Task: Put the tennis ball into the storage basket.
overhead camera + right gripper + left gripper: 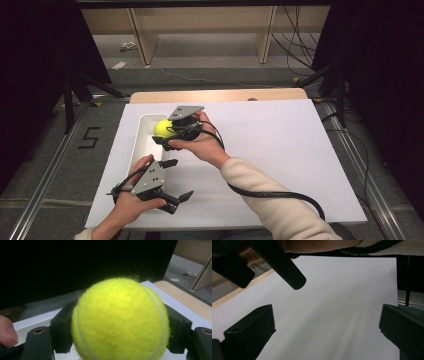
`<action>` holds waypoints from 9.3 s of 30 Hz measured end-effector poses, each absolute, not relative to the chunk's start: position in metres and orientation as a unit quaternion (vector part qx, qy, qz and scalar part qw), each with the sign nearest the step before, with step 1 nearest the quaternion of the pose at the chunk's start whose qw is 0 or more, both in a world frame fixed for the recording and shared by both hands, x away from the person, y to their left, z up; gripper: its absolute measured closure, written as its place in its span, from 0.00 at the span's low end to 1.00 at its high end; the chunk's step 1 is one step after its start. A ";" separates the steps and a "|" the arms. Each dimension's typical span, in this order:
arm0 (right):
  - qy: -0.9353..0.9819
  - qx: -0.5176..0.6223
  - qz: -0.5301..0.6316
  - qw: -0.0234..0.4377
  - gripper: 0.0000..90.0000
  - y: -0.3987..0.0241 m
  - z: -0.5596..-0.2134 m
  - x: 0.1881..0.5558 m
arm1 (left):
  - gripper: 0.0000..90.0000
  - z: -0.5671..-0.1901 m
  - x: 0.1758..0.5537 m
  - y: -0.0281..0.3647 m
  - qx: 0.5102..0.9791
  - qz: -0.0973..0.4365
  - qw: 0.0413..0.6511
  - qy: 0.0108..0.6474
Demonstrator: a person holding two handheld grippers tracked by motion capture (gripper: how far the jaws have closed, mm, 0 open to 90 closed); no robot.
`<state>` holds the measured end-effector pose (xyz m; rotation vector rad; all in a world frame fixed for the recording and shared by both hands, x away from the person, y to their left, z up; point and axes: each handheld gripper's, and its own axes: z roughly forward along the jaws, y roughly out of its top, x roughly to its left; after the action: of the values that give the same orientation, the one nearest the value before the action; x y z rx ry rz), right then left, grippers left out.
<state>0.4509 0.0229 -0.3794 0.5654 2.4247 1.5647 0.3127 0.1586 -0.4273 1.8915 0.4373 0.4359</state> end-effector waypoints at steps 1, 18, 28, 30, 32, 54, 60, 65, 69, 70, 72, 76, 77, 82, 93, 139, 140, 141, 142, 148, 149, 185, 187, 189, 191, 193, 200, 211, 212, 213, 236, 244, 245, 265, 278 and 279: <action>0.821 0.191 0.529 0.099 0.29 0.023 -0.380 0.451 | 0.00 -0.427 0.313 0.159 0.797 0.185 0.545 0.184; 0.824 0.193 0.524 0.096 0.29 0.027 -0.381 0.456 | 0.00 -0.428 0.312 0.157 0.802 0.180 0.540 0.179; 0.826 0.187 0.523 0.095 0.29 0.033 -0.379 0.458 | 0.00 -0.428 0.312 0.157 0.803 0.179 0.541 0.178; 0.828 0.187 0.521 0.094 0.29 0.034 -0.380 0.459 | 0.00 -0.428 0.312 0.157 0.802 0.179 0.541 0.178; 0.828 0.186 0.521 0.094 0.29 0.035 -0.380 0.459 | 0.00 -0.428 0.312 0.156 0.803 0.179 0.541 0.177; 0.830 0.185 0.519 0.089 0.29 0.040 -0.382 0.463 | 0.00 -0.429 0.311 0.155 0.805 0.177 0.539 0.174; 0.831 0.183 0.518 0.086 0.29 0.042 -0.383 0.462 | 0.00 -0.429 0.311 0.154 0.806 0.177 0.538 0.173; 0.831 0.182 0.519 0.085 0.29 0.045 -0.383 0.462 | 0.00 -0.429 0.310 0.154 0.806 0.177 0.538 0.172; 0.832 0.181 0.518 0.083 0.29 0.048 -0.383 0.462 | 0.00 -0.429 0.310 0.154 0.805 0.177 0.539 0.172; 0.832 0.180 0.518 0.083 0.29 0.048 -0.383 0.462 | 0.00 -0.429 0.310 0.154 0.805 0.177 0.539 0.172; 0.832 0.179 0.519 0.085 0.29 0.049 -0.383 0.462 | 0.00 -0.429 0.310 0.154 0.806 0.176 0.539 0.172; 0.833 0.177 0.518 0.084 0.29 0.050 -0.383 0.462 | 0.00 -0.429 0.310 0.154 0.806 0.177 0.539 0.171; 0.833 0.178 0.517 0.082 0.29 0.051 -0.383 0.462 | 0.00 -0.429 0.310 0.154 0.806 0.177 0.539 0.171; 0.834 0.176 0.516 0.082 0.29 0.053 -0.382 0.462 | 0.00 -0.429 0.310 0.154 0.806 0.176 0.538 0.171; 0.836 0.172 0.515 0.080 0.29 0.059 -0.383 0.463 | 0.00 -0.429 0.310 0.154 0.807 0.177 0.538 0.170; 0.852 0.164 0.492 0.064 0.29 0.080 -0.397 0.474 | 0.00 -0.429 0.310 0.154 0.807 0.174 0.539 0.169; 0.853 0.165 0.491 0.064 0.29 0.080 -0.398 0.474 | 0.00 -0.429 0.310 0.154 0.807 0.174 0.539 0.169; 0.853 0.166 0.490 0.062 0.29 0.081 -0.399 0.474 | 0.00 -0.429 0.310 0.154 0.807 0.175 0.538 0.168; 0.854 0.165 0.489 0.062 0.29 0.081 -0.399 0.474 | 0.00 -0.429 0.310 0.154 0.807 0.174 0.539 0.168; 0.858 0.162 0.483 0.061 0.29 0.085 -0.403 0.475 | 0.00 -0.429 0.310 0.154 0.808 0.174 0.538 0.167; 0.859 0.159 0.482 0.060 0.29 0.085 -0.403 0.475 | 0.00 -0.429 0.310 0.154 0.808 0.174 0.538 0.167; 0.871 0.148 0.465 0.050 0.29 0.098 -0.418 0.476 | 0.00 -0.430 0.309 0.153 0.812 0.174 0.532 0.162; 0.873 0.147 0.463 0.050 0.29 0.099 -0.419 0.476 | 0.00 -0.430 0.309 0.153 0.812 0.174 0.533 0.162; 0.874 0.147 0.461 0.048 0.29 0.099 -0.419 0.476 | 0.00 -0.430 0.309 0.153 0.812 0.174 0.533 0.162; 0.873 0.148 0.462 0.050 0.29 0.099 -0.420 0.476 | 0.00 -0.430 0.309 0.153 0.812 0.174 0.533 0.162; 0.873 0.151 0.461 0.049 0.29 0.099 -0.420 0.476 | 0.00 -0.430 0.309 0.153 0.812 0.174 0.533 0.162; 0.874 0.147 0.459 0.055 0.29 0.100 -0.423 0.476 | 0.00 -0.430 0.309 0.153 0.813 0.174 0.532 0.162; 0.875 0.153 0.456 0.060 0.28 0.101 -0.425 0.476 | 0.00 -0.431 0.309 0.153 0.813 0.173 0.532 0.162; 0.875 0.154 0.455 0.061 0.27 0.101 -0.426 0.476 | 0.00 -0.431 0.309 0.153 0.813 0.173 0.532 0.162; 0.875 0.157 0.455 0.061 0.27 0.101 -0.426 0.476 | 0.00 -0.430 0.309 0.153 0.813 0.173 0.532 0.162; 0.855 0.171 0.482 0.079 0.16 0.075 -0.406 0.476 | 0.00 -0.431 0.309 0.152 0.813 0.172 0.532 0.163; 0.850 0.186 0.484 0.088 0.17 0.051 -0.401 0.477 | 0.00 -0.431 0.309 0.152 0.813 0.172 0.532 0.164; 0.850 0.187 0.484 0.089 0.17 0.048 -0.400 0.477 | 0.00 -0.431 0.309 0.152 0.813 0.172 0.532 0.164; 0.841 0.220 0.484 0.104 0.17 0.001 -0.400 0.476 | 0.00 -0.431 0.310 0.153 0.813 0.173 0.530 0.166; 0.837 0.228 0.486 0.105 0.17 -0.015 -0.400 0.472 | 0.00 -0.431 0.310 0.153 0.813 0.174 0.530 0.167; 0.837 0.228 0.485 0.105 0.17 -0.017 -0.400 0.472 | 0.00 -0.431 0.310 0.153 0.813 0.174 0.530 0.167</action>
<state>0.4722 -0.0170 -0.4000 0.6723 2.4681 1.4310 0.3098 0.1532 -0.4313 1.9403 0.3985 0.4144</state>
